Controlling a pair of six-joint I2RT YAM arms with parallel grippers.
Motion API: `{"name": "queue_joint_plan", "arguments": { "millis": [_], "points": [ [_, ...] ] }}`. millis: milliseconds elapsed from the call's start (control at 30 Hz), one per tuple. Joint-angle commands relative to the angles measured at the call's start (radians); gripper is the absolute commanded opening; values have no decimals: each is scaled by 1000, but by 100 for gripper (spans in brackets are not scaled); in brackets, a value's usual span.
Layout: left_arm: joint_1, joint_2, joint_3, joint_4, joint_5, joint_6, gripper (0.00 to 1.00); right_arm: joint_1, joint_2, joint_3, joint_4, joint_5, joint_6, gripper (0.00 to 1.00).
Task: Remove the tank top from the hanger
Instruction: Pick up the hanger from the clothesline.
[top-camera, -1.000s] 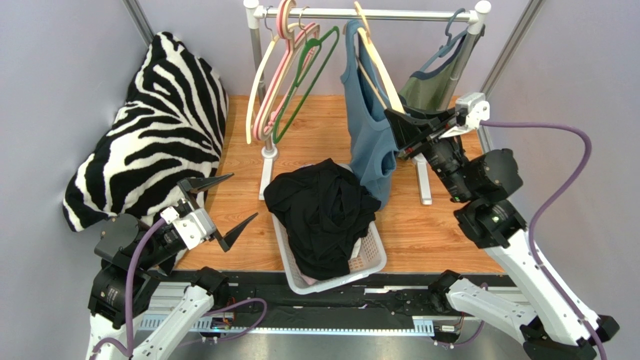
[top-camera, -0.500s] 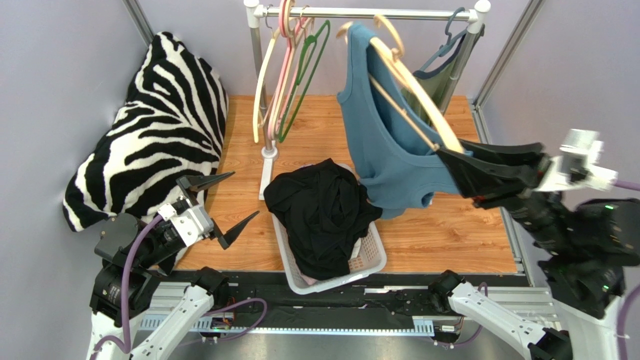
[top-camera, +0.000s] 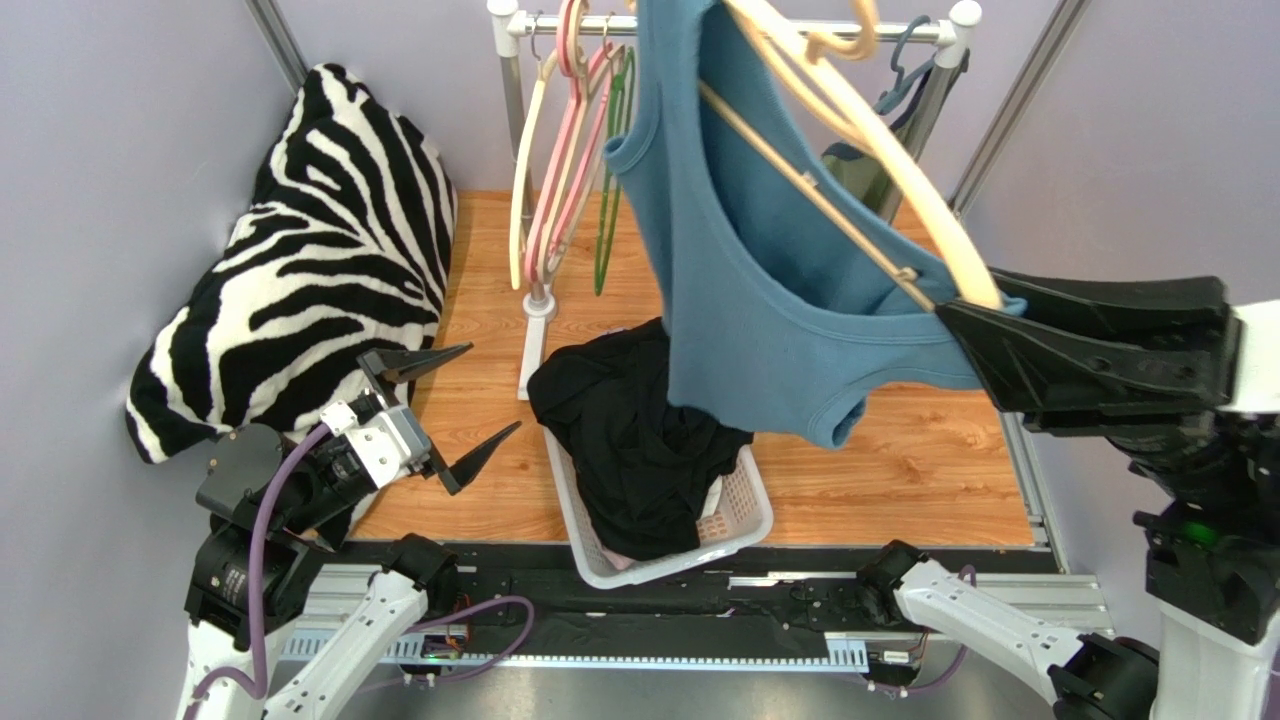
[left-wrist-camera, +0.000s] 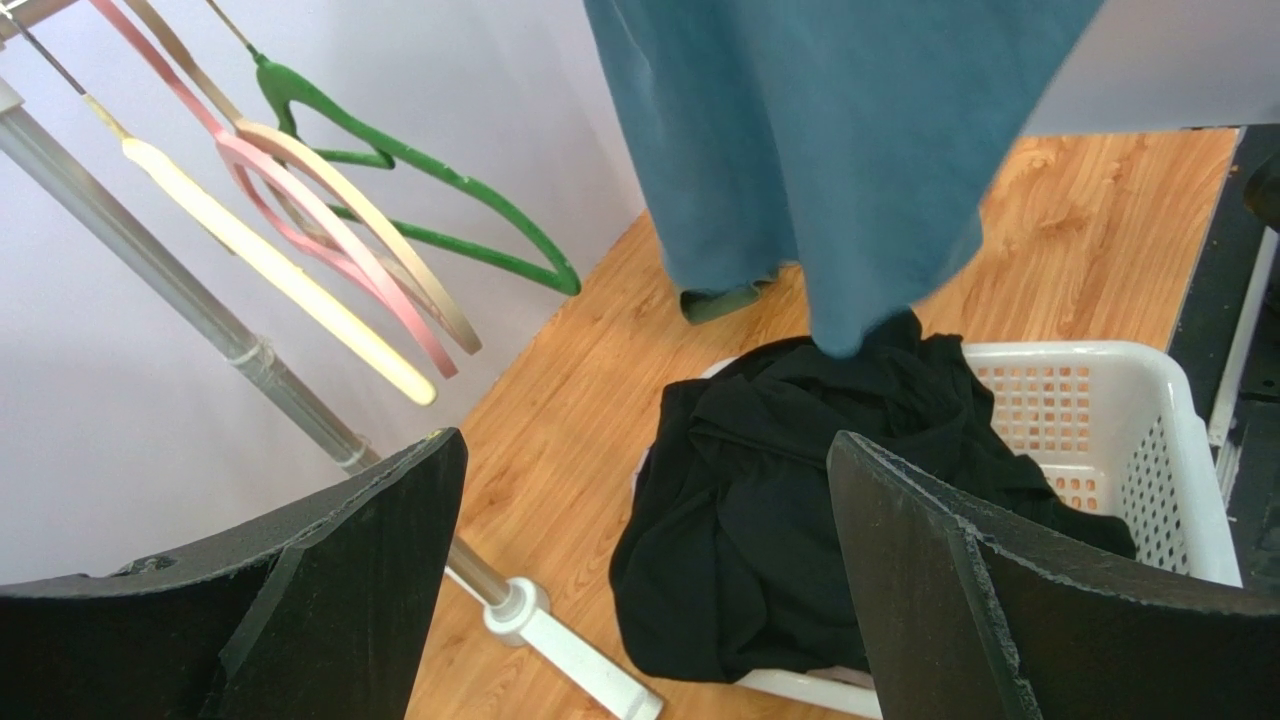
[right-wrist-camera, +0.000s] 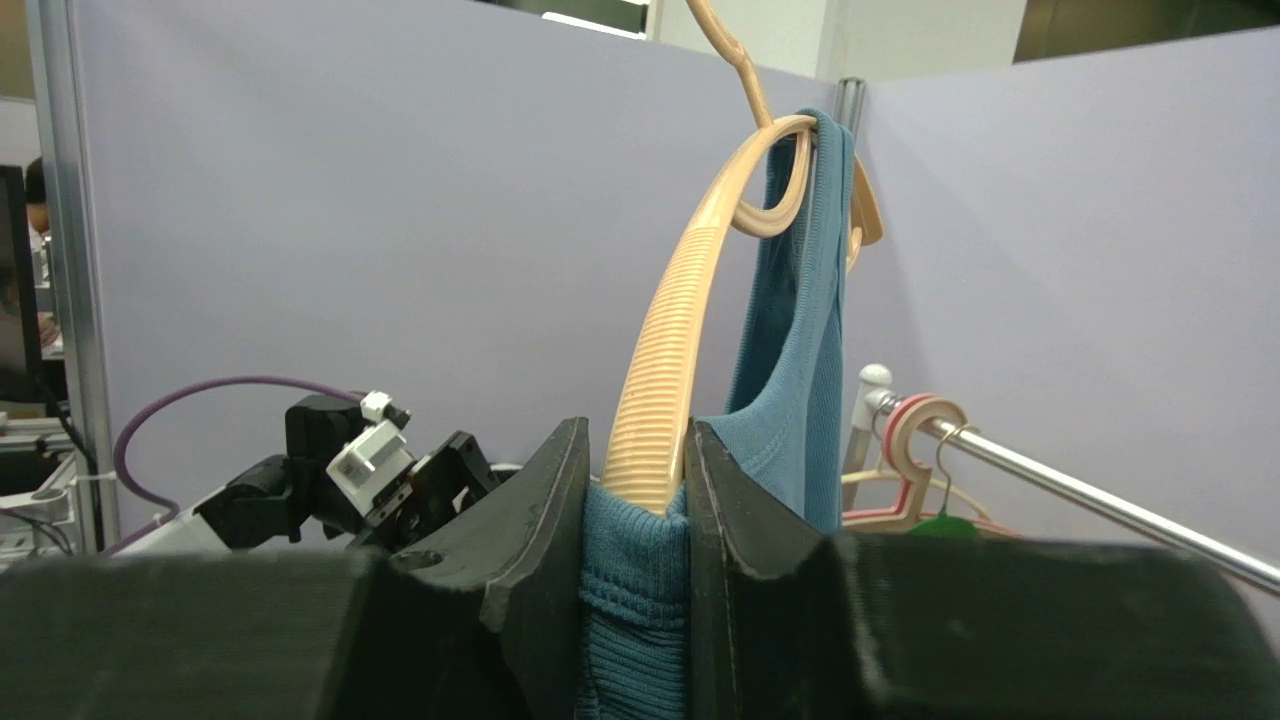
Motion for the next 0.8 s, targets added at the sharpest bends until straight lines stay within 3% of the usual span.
{"name": "queue_joint_plan", "arguments": {
  "millis": [0,233,467,767],
  "points": [
    [14,-6,1,25,28,-34,99,-5,30,-31,22,-44,42,0],
    [24,0,13,25,44,-34,99,-4,2,-97,-33,-78,59,0],
    [44,0,57,25,80,-33,99,-4,-62,-227,-145,-210,45,0],
    [74,-14,150,77,303,76,99,-4,-78,-370,-280,-368,18,0]
  ]
}}
